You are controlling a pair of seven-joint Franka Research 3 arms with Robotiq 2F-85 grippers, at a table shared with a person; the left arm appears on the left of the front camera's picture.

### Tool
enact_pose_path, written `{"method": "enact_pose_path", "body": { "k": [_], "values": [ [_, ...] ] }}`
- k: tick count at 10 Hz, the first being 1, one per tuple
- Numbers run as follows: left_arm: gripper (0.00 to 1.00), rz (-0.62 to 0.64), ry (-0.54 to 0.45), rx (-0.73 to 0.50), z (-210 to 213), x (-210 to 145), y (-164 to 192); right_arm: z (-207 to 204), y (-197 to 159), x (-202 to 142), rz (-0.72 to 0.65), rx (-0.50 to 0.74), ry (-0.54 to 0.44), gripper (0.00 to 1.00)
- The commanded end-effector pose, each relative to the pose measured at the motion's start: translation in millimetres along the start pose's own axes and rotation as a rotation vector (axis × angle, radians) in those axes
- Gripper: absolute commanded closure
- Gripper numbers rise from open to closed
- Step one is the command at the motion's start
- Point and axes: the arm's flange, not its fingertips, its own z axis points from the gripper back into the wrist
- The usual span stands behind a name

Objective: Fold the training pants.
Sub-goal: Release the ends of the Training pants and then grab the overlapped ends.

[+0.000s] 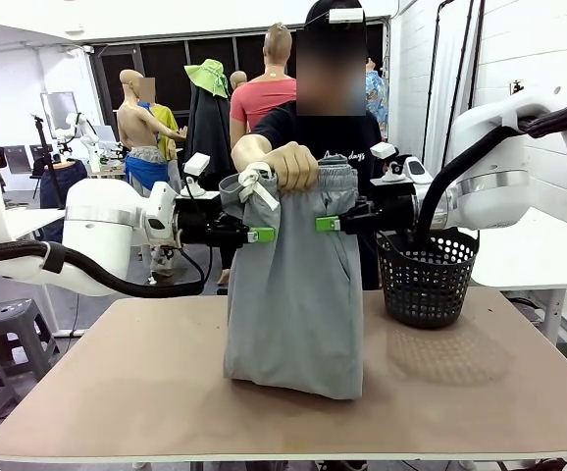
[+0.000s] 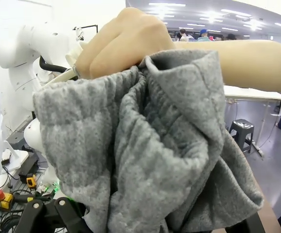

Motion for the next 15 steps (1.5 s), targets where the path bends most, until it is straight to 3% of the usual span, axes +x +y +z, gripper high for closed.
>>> {"method": "enact_pose_path", "body": {
  "k": [1, 3, 4, 6, 8, 9, 15],
  "values": [
    [0.09, 0.016, 0.021, 0.098, -7, 3, -1, -9, -4, -2, 0.022, 0.002, -0.007, 0.0],
    [0.09, -0.003, 0.001, 0.22, -9, 5, 6, -9, -3, -1, 0.026, 0.006, -0.015, 0.0],
    [0.18, -0.026, -0.031, 0.238, -7, 5, 8, -9, -1, 1, 0.039, 0.006, -0.031, 0.02],
    [0.56, -0.03, -0.091, 0.215, 0, 6, 8, -3, -6, 6, 0.02, -0.008, -0.044, 0.42],
    [0.96, 0.016, -0.037, 0.179, 7, 7, 1, 7, -9, 15, 0.024, -0.018, -0.038, 0.82],
    [1.0, 0.025, -0.004, 0.17, 12, 5, 2, 10, -13, 18, 0.027, -0.016, -0.021, 1.0],
    [1.0, 0.013, -0.034, 0.222, 20, 9, 11, 11, -20, 17, -0.007, 0.02, 0.054, 1.0]
  ]
}}
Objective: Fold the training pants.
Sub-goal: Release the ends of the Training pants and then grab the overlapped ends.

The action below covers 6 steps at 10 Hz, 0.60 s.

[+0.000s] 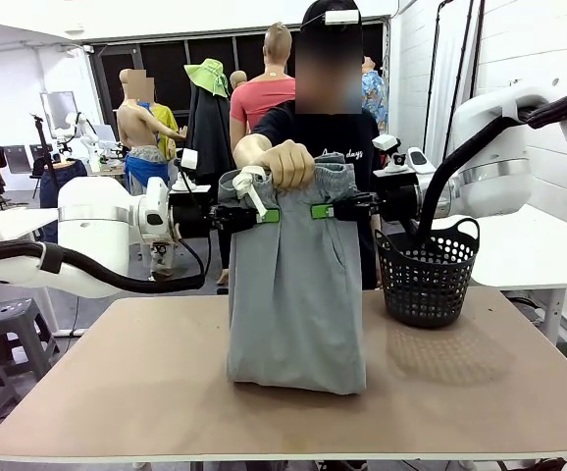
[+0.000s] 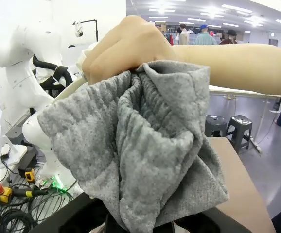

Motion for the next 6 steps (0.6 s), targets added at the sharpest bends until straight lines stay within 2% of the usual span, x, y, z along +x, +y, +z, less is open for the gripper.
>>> {"method": "enact_pose_path", "body": {
  "k": [1, 3, 4, 5, 6],
  "values": [
    [1.0, 0.007, -0.013, 0.013, 1, 3, 9, -2, -4, 4, 0.012, 0.012, 0.019, 1.0],
    [1.0, 0.011, 0.015, 0.012, 0, -1, 11, -7, -3, 3, 0.007, 0.018, 0.06, 1.0],
    [1.0, -0.006, -0.089, -0.05, 3, -2, 12, -15, -7, 1, 0.061, 0.022, 0.075, 1.0],
    [1.0, 0.014, 0.005, 0.004, 0, -6, 5, -1, 1, -1, 0.008, 0.011, 0.028, 1.0],
    [1.0, 0.014, 0.005, 0.004, 0, -6, 5, -1, 1, -1, 0.008, 0.011, 0.028, 1.0]
  ]
}}
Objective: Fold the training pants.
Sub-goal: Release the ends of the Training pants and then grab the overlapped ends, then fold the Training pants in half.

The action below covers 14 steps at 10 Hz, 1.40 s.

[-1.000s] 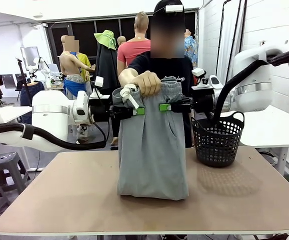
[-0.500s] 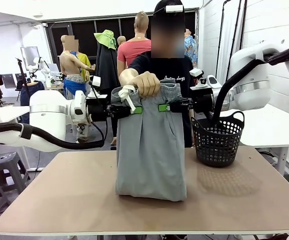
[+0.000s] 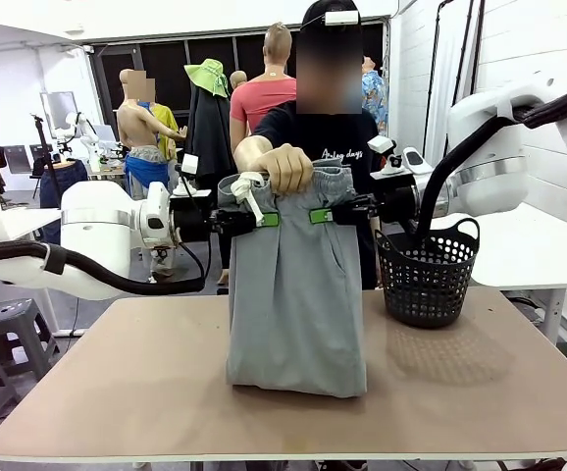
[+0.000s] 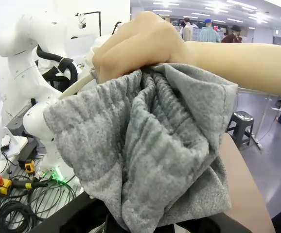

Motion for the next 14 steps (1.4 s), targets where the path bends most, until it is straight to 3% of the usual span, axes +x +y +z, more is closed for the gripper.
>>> {"method": "enact_pose_path", "body": {
  "k": [1, 14],
  "values": [
    [1.0, -0.004, 0.01, 0.012, -0.6, 4.1, -1.5, 1.1, 0.8, -0.1, -0.011, -0.002, -0.011, 1.0],
    [1.0, -0.004, 0.01, 0.012, -0.6, 4.1, -1.5, 1.1, 0.8, -0.1, -0.011, -0.002, -0.011, 1.0]
  ]
}}
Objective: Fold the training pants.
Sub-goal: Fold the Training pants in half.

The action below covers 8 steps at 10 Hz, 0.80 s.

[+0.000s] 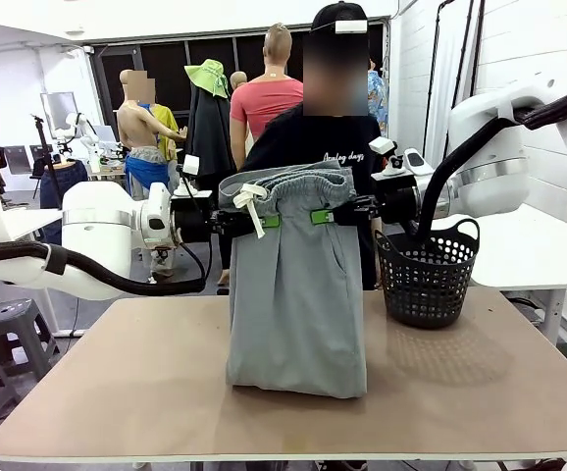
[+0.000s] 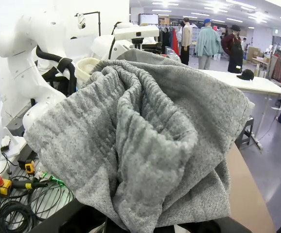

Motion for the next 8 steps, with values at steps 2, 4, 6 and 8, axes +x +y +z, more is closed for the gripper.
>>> {"method": "enact_pose_path", "body": {
  "k": [2, 4, 6, 8],
  "values": [
    [1.0, -0.003, 0.007, 0.01, 0.1, 4.1, -1.2, 0.0, 1.0, 0.9, -0.008, 0.0, -0.01, 1.0],
    [1.0, -0.003, 0.007, 0.01, 0.1, 4.1, -1.2, 0.0, 1.0, 0.9, -0.008, 0.0, -0.01, 1.0],
    [1.0, -0.003, 0.007, 0.01, 0.1, 4.1, -1.2, 0.0, 1.0, 0.9, -0.008, 0.0, -0.01, 1.0],
    [1.0, -0.003, 0.007, 0.01, 0.1, 4.1, -1.2, 0.0, 1.0, 0.9, -0.008, 0.0, -0.01, 1.0]
  ]
}}
